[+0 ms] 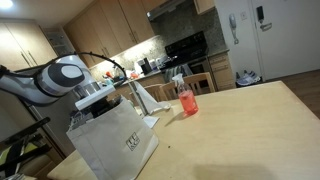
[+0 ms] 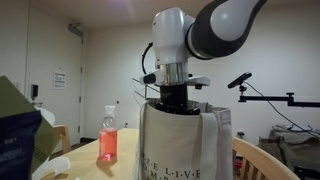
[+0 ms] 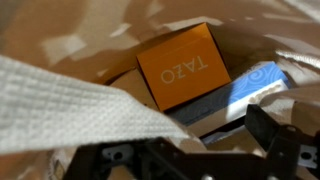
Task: Move the bag slightly forward, take out the TAZO box, and put it on the table
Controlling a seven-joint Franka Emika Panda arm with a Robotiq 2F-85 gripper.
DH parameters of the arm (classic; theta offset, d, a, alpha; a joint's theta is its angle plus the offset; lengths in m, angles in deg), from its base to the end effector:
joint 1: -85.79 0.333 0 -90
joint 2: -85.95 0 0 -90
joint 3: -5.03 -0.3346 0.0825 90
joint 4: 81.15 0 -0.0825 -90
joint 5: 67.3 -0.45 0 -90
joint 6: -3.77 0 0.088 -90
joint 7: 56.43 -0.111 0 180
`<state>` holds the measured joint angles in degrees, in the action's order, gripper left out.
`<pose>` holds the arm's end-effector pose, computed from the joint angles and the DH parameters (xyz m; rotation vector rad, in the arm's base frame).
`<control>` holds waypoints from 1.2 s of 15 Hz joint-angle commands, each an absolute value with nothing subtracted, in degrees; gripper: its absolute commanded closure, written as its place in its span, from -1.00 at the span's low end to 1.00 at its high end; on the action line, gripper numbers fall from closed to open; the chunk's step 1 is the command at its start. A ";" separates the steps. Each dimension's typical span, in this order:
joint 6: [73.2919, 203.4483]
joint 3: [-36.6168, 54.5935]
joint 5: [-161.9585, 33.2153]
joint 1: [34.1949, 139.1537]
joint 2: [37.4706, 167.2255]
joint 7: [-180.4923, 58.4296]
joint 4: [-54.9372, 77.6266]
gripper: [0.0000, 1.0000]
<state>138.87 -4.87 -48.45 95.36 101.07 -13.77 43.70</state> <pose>0.5659 0.1959 0.2276 2.3502 1.8300 -0.1635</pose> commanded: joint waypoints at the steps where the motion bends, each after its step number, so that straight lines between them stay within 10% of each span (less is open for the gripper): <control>1: 138.68 -5.34 -48.35 94.93 101.11 -13.83 43.52 -1.00; 18: 138.15 -5.22 -48.82 94.24 108.38 -13.72 40.37 -1.00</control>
